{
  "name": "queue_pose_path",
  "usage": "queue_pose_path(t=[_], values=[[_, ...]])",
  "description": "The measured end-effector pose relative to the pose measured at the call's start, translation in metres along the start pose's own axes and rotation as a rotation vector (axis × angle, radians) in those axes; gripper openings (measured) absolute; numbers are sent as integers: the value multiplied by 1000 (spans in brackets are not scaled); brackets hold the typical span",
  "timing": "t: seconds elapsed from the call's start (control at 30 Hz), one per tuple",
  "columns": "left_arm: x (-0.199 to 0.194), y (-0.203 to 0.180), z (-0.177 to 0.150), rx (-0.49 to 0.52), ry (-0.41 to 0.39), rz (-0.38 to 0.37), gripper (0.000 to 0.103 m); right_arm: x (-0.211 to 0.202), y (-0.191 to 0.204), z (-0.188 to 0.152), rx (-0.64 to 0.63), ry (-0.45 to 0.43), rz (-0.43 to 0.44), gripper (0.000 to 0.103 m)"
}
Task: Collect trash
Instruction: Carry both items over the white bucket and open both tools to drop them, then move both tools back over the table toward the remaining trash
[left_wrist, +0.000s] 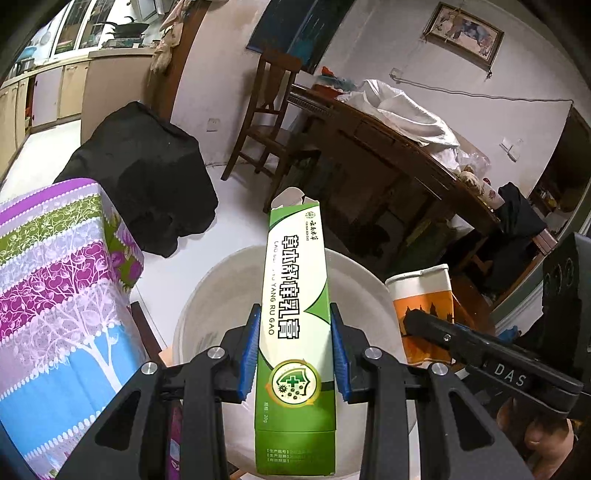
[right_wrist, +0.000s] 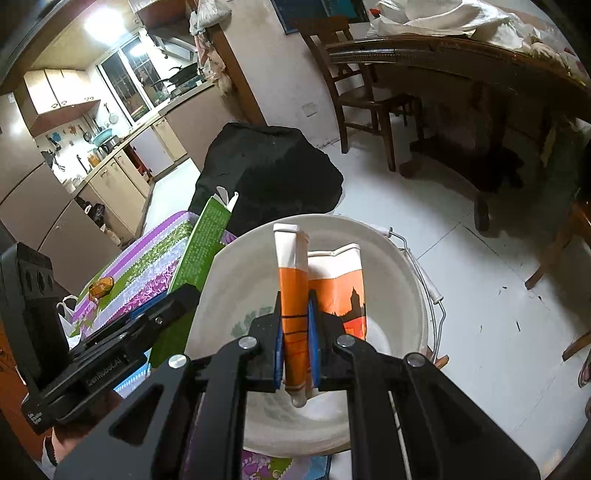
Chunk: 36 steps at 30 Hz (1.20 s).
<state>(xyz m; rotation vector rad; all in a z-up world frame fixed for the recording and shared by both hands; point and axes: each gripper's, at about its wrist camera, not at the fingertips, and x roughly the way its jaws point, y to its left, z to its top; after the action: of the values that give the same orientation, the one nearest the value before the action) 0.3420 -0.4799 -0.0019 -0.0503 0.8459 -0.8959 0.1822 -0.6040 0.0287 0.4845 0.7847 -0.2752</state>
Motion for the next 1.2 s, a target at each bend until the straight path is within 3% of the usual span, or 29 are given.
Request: queue_pose_path(t=[0.37,0.4,0.43,0.47,0.53,0.9,1.03,1.13,1.2], values=[[2,-3,-3,8,15,8,36,1,0,2,-14,-4,-8,12],[3,-3,-3,11,18,17,39,1,0,2,-13,-3,-7,21],[3,-3,-4,12,20,22,47,0,-2,2,-8,-6,-2,39],[3,-2,-4,15,13,34,58,-2,-4,3,0,-19,-2,44],[2,0,-5,20,1,51,63,-5,-9,3,14,-30,0,46],[-8,8,-10,12,4,66,64,-11,-16,-1,22,-41,-17,46],[-39,5,-21,77,-38,111,76,-36,-3,-7,-38,-142,-73,58],[-83,15,-42,146,-108,158,84,-67,18,-27,-124,-271,-62,71],[-118,33,-59,162,-155,180,90,-79,31,-45,-176,-318,-49,74]])
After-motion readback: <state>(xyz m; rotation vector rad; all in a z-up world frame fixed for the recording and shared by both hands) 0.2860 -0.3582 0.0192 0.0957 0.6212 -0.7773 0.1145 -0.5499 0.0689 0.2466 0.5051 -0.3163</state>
